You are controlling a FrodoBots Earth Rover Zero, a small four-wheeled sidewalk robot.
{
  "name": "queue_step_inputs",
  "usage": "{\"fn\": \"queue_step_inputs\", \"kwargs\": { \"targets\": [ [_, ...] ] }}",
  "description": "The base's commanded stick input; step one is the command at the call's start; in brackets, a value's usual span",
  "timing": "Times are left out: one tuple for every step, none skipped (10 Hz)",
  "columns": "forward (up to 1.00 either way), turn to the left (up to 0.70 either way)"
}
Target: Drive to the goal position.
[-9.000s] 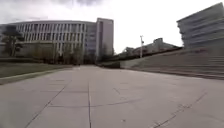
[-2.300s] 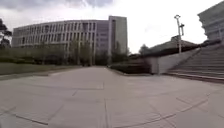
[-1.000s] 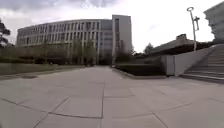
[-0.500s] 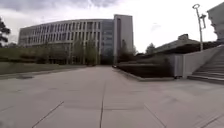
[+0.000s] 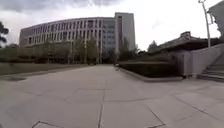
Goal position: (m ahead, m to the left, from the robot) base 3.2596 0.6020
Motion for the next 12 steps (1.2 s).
{"fn": "queue_step_inputs", "kwargs": {
  "targets": [
    [1.00, 0.00],
    [1.00, 0.00],
    [1.00, 0.00],
    [1.00, 0.00],
    [1.00, 0.00],
    [1.00, 0.00],
    [1.00, 0.00],
    [1.00, 0.00],
    [1.00, 0.00],
    [1.00, 0.00],
    [1.00, 0.00],
    [1.00, 0.00]
  ]
}}
